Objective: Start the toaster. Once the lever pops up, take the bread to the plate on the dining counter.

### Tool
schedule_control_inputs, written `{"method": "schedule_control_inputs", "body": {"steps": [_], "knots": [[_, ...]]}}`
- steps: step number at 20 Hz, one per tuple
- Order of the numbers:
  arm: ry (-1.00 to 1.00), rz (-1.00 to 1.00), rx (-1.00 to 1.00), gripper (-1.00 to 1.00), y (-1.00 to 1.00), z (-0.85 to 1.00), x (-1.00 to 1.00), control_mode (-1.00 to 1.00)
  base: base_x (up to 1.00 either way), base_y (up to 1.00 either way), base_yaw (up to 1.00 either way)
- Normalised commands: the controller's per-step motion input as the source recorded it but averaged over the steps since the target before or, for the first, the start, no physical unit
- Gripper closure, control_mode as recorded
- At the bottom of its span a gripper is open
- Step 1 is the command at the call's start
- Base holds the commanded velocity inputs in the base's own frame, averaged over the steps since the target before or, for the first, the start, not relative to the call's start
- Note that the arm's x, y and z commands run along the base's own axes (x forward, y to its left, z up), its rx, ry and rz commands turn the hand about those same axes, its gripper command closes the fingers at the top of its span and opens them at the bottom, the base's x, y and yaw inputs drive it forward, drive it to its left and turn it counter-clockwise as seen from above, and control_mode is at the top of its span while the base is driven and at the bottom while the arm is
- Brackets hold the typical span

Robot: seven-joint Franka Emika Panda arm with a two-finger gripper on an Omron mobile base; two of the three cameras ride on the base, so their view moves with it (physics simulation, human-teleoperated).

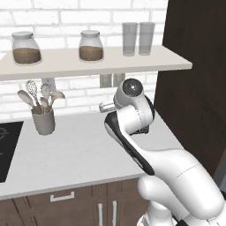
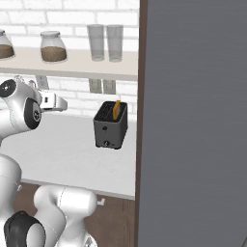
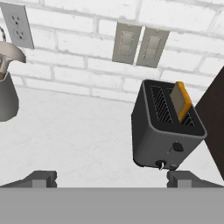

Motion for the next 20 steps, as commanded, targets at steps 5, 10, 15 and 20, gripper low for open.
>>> {"method": "schedule_control_inputs", "body": {"steps": [5, 10, 15, 20], "knots": [[0.00, 0.00, 0.00, -1.00, 0.00, 0.00, 0.00, -1.00, 0.00, 0.00, 0.00], [0.00, 0.00, 0.00, -1.00, 0.00, 0.00, 0.00, -1.00, 0.00, 0.00, 0.00], [0.00, 0.00, 0.00, -1.00, 0.00, 0.00, 0.00, -1.00, 0.00, 0.00, 0.00], [0.00, 0.00, 0.00, -1.00, 0.00, 0.00, 0.00, -1.00, 0.00, 0.00, 0.00]]}}
